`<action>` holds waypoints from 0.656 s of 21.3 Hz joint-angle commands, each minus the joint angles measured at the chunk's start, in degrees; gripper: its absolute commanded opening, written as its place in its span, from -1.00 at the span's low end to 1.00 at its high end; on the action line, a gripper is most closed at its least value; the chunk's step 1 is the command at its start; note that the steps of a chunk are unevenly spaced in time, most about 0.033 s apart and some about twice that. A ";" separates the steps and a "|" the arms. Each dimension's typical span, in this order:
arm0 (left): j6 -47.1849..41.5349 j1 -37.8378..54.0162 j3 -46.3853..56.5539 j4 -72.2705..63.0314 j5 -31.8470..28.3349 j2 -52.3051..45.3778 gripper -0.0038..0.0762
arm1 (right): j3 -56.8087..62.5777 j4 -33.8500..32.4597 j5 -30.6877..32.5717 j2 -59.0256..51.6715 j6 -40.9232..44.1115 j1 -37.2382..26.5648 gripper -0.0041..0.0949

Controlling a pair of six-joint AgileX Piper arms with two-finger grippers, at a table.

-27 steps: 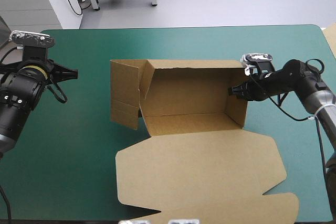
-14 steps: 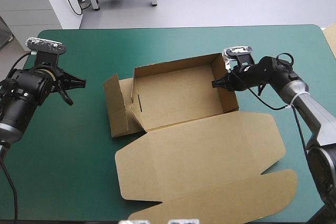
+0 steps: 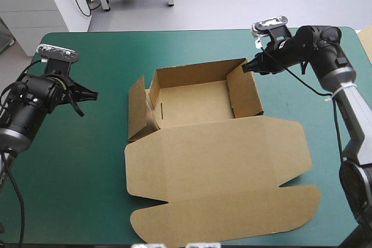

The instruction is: Fold the box

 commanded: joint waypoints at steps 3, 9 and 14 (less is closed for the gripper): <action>-0.06 0.11 -1.38 0.95 -2.34 -1.67 -0.90 | -2.58 -1.02 4.43 -0.29 0.43 -0.25 -0.24; 1.23 0.11 -1.38 0.48 -0.71 -1.67 -0.90 | -2.58 -0.10 5.12 6.79 0.43 -0.25 -0.24; 1.23 0.11 -1.38 -0.15 -0.59 -1.67 -0.90 | -2.58 1.22 4.93 10.68 0.18 -0.25 -0.25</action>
